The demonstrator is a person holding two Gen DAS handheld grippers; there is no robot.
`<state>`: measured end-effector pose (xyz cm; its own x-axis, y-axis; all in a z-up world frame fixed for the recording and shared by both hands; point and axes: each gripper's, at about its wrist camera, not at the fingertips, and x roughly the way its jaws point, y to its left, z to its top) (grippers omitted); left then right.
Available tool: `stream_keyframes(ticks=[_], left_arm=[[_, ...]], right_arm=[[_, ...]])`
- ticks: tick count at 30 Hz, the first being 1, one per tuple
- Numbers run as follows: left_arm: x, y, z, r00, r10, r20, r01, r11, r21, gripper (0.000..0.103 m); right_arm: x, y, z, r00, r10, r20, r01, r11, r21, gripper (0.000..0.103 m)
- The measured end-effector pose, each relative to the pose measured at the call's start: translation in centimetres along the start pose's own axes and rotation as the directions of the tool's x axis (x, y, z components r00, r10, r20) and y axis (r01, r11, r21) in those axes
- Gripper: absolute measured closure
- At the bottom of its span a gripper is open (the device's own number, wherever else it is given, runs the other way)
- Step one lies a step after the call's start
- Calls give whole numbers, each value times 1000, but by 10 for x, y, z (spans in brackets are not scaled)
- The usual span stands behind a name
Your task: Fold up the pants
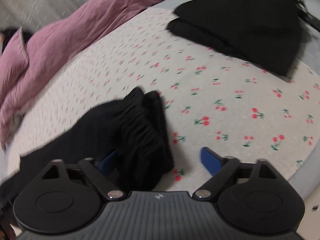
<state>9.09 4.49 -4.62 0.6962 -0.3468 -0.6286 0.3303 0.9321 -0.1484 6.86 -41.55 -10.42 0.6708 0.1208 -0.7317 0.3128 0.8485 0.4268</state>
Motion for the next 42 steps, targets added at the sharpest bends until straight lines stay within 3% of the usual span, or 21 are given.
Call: stream_keyframes(ticks=[1,2,4,5,9,12,15,20,25,28,30,31,34,36,39,40,42], left_arm=[[1,-1,0,1000,0,-2,0,1000,-1,4],[1,-2,0,1000,2,-5,-2,1000,-3,4],[1,-3,0,1000,0,-6,0,1000,-5,4],[1,-4,0,1000,-2,-4,2,1000,-5,4],[1,-4,0,1000,-9,0,9,1000,-4,4],[3,-2,0,1000,-23,3,23,1000,-17,4],[6,2,1,999,-52,-3,52,997,-56,4],[12,10,0,997,-74,-23,71,990,-123,4],[10,16,-1,997,-73,-20,69,986,-152,4],[8,25,0,993,-115,3,114,973,-201,4],[8,36,0,983,-180,34,182,943,-278,4],[9,43,0,970,-236,63,243,909,-339,4],[20,65,-5,913,-378,151,399,757,-518,4],[30,71,-8,888,-429,163,439,688,-578,4],[46,69,-12,868,-482,121,445,646,-620,5],[50,67,-12,861,-497,113,453,643,-618,6],[53,60,-12,853,-512,96,460,655,-600,6]], right_arm=[[2,7,-2,1000,6,-5,-6,999,-40,47],[4,13,-4,1000,14,-8,-14,998,-67,51],[4,22,-5,1000,-15,4,16,996,-89,70],[2,24,-6,1000,-6,14,7,996,-92,72],[-19,40,-1,995,22,100,-13,995,-94,76],[-37,72,0,979,79,186,-47,984,-172,76],[-47,117,-5,963,157,220,-88,953,-291,76],[-41,193,-24,952,257,168,-147,862,-484,76],[-23,237,-37,956,281,83,-183,793,-581,76],[-11,256,-47,960,278,38,-199,768,-608,76],[-3,268,-55,961,277,2,-214,747,-630,76],[2,273,-60,961,276,-20,-224,733,-643,76],[15,287,-72,962,261,-84,-248,695,-676,74],[23,291,-82,960,249,-129,-268,677,-686,64],[26,298,-95,926,281,-252,-375,613,-696,45],[22,299,-98,911,299,-283,-409,586,-699,37],[10,300,-104,900,326,-289,-428,534,-729,30]])
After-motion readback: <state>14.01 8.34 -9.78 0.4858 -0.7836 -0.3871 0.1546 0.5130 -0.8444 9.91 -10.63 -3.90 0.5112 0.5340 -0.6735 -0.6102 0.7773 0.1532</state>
